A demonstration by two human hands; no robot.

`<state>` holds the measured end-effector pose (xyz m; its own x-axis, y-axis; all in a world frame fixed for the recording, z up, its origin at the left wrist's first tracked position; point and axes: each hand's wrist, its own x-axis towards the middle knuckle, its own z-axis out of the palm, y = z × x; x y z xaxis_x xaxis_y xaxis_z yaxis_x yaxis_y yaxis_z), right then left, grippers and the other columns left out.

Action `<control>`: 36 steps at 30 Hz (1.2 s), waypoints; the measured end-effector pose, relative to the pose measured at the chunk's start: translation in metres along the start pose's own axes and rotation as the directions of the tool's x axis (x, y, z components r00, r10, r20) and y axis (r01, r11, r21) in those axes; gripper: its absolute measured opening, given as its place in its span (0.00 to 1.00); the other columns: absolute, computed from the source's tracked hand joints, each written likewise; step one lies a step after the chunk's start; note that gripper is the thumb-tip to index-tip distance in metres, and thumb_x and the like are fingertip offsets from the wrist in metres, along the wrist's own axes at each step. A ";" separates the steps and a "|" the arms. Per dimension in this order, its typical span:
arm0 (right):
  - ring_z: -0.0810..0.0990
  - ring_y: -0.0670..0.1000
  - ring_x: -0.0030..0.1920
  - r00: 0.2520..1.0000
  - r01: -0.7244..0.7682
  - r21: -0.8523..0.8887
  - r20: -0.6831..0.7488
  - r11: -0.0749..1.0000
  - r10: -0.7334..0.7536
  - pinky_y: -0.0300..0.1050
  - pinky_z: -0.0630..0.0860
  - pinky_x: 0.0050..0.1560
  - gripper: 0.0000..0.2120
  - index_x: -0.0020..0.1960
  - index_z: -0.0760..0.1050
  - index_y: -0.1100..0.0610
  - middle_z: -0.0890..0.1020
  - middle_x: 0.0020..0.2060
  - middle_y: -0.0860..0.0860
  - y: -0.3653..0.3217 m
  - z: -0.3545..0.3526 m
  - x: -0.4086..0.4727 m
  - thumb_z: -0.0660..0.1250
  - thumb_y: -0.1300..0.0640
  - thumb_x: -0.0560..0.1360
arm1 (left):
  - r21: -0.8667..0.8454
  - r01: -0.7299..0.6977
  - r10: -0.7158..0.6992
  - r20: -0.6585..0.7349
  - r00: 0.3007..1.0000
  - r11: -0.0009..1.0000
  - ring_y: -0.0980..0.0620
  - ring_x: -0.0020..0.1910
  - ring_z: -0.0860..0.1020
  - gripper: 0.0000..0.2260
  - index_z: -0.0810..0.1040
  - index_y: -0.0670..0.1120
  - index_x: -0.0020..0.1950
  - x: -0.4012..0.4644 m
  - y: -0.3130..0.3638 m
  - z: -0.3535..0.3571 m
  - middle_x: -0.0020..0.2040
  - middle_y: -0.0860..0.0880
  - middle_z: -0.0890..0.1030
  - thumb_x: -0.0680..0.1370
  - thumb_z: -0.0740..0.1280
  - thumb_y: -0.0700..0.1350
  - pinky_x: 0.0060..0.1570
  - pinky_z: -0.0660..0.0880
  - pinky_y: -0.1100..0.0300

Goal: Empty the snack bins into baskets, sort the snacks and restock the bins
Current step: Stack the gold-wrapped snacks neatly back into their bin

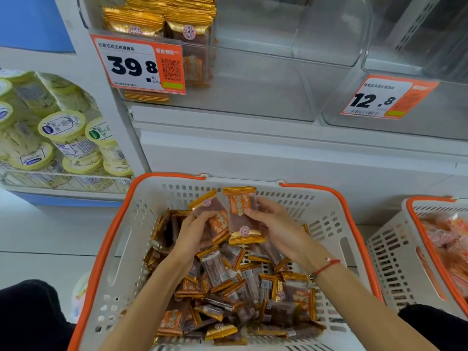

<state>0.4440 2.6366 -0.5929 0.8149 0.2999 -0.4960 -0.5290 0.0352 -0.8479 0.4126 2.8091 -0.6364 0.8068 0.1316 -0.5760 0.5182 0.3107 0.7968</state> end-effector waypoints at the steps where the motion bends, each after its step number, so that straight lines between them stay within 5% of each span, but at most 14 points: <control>1: 0.84 0.52 0.50 0.998 0.021 -0.007 -0.052 1.000 -0.021 0.44 0.79 0.45 0.13 0.60 0.78 0.55 0.84 0.52 0.54 0.001 0.000 0.001 0.68 0.63 0.76 | -0.010 0.013 -0.013 -0.001 1.000 1.000 0.56 0.35 0.82 0.04 0.77 0.49 0.53 0.002 -0.002 0.001 0.37 0.52 0.84 0.81 0.64 0.46 0.37 0.77 0.60; 5: 0.84 0.53 0.47 0.982 0.027 0.070 -0.186 0.997 -0.014 0.41 0.80 0.39 0.17 0.62 0.75 0.58 0.83 0.52 0.57 0.008 -0.005 0.003 0.71 0.63 0.74 | 0.028 0.080 -0.080 0.013 0.997 0.996 0.48 0.52 0.80 0.15 0.75 0.51 0.63 0.008 -0.002 0.007 0.53 0.48 0.83 0.83 0.56 0.56 0.55 0.75 0.51; 9: 0.83 0.55 0.52 0.971 0.070 0.313 -0.241 0.947 0.008 0.49 0.82 0.48 0.27 0.69 0.64 0.52 0.79 0.55 0.60 0.013 -0.009 0.007 0.67 0.70 0.75 | 0.072 0.089 -0.090 0.007 0.996 0.993 0.50 0.44 0.79 0.16 0.71 0.47 0.65 0.008 -0.003 0.014 0.46 0.47 0.81 0.84 0.52 0.53 0.46 0.75 0.57; 13: 0.82 0.55 0.56 0.969 0.121 0.255 -0.241 0.959 -0.058 0.49 0.81 0.54 0.23 0.66 0.71 0.53 0.81 0.58 0.58 0.019 -0.003 0.006 0.69 0.68 0.74 | 0.074 0.100 -0.105 0.069 0.992 0.992 0.46 0.57 0.78 0.21 0.66 0.48 0.73 0.003 -0.016 0.019 0.65 0.44 0.76 0.84 0.51 0.56 0.50 0.75 0.57; 18: 0.82 0.53 0.50 0.820 0.056 0.066 -0.572 0.996 -0.008 0.49 0.79 0.55 0.13 0.52 0.74 0.57 0.82 0.50 0.56 0.052 0.016 0.002 0.75 0.59 0.71 | 0.025 0.019 -0.021 0.110 0.994 1.000 0.56 0.38 0.78 0.26 0.74 0.49 0.67 -0.005 -0.033 0.028 0.45 0.49 0.80 0.79 0.55 0.66 0.46 0.76 0.59; 21: 0.80 0.51 0.48 0.861 -0.088 -0.032 -0.505 0.996 0.060 0.48 0.78 0.53 0.16 0.52 0.75 0.59 0.81 0.47 0.53 0.067 0.024 -0.003 0.75 0.54 0.70 | -0.024 -0.005 0.004 -0.028 1.000 1.000 0.55 0.40 0.82 0.21 0.67 0.48 0.69 -0.001 -0.041 0.022 0.44 0.51 0.84 0.78 0.68 0.49 0.37 0.80 0.60; 25: 0.84 0.53 0.48 0.987 -0.151 -0.164 -0.078 0.975 0.140 0.42 0.80 0.45 0.20 0.57 0.77 0.61 0.84 0.45 0.54 0.058 0.003 -0.002 0.68 0.46 0.76 | -0.051 -0.058 0.050 -0.146 0.988 0.997 0.48 0.54 0.82 0.26 0.72 0.48 0.68 0.005 -0.039 0.002 0.56 0.48 0.83 0.72 0.75 0.48 0.58 0.77 0.46; 27: 0.82 0.52 0.49 0.968 -0.136 -0.550 0.105 0.824 0.229 0.40 0.79 0.48 0.18 0.56 0.78 0.58 0.84 0.46 0.51 0.062 -0.026 0.000 0.62 0.44 0.79 | -0.020 -0.102 0.097 -0.186 0.978 0.995 0.50 0.53 0.82 0.23 0.74 0.50 0.66 0.009 -0.033 -0.006 0.55 0.51 0.83 0.72 0.75 0.48 0.57 0.78 0.48; 29: 0.79 0.51 0.54 0.914 -0.025 -0.926 0.132 0.376 0.384 0.41 0.75 0.51 0.16 0.60 0.77 0.55 0.81 0.53 0.50 0.079 -0.054 0.001 0.68 0.48 0.77 | 0.001 -0.135 0.132 -0.187 0.973 0.991 0.54 0.48 0.81 0.20 0.75 0.50 0.65 0.011 -0.026 -0.010 0.50 0.54 0.82 0.74 0.73 0.48 0.49 0.79 0.56; 31: 0.78 0.54 0.55 0.847 0.080 -0.996 0.093 0.046 0.524 0.45 0.75 0.49 0.19 0.60 0.77 0.55 0.81 0.55 0.53 0.109 -0.075 -0.002 0.73 0.51 0.72 | -0.033 -0.114 0.106 -0.174 0.979 0.993 0.57 0.45 0.81 0.17 0.75 0.50 0.65 0.012 -0.021 -0.010 0.49 0.55 0.81 0.77 0.70 0.49 0.40 0.78 0.64; 33: 0.79 0.56 0.48 0.868 0.115 -0.992 0.075 -0.051 0.491 0.43 0.71 0.40 0.12 0.52 0.79 0.57 0.82 0.49 0.55 0.135 -0.079 -0.009 0.72 0.52 0.72 | -0.074 -0.070 0.058 -0.150 0.987 0.995 0.57 0.44 0.80 0.16 0.75 0.47 0.65 0.013 -0.018 -0.011 0.51 0.51 0.82 0.79 0.66 0.50 0.35 0.76 0.67; 36: 0.79 0.54 0.41 0.947 0.024 -0.999 0.030 0.025 0.320 0.42 0.69 0.34 0.10 0.41 0.79 0.59 0.83 0.41 0.56 0.143 -0.082 -0.010 0.68 0.52 0.74 | -0.095 0.003 -0.010 -0.078 0.997 0.996 0.50 0.49 0.80 0.16 0.76 0.47 0.66 0.007 -0.013 -0.011 0.57 0.45 0.81 0.81 0.62 0.53 0.48 0.77 0.58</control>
<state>0.3800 2.5606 -0.7247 0.5953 0.3240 -0.7353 0.2428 -0.9448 -0.2198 0.4083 2.8166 -0.6525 0.7769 0.2012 -0.5967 0.4914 0.3988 0.7743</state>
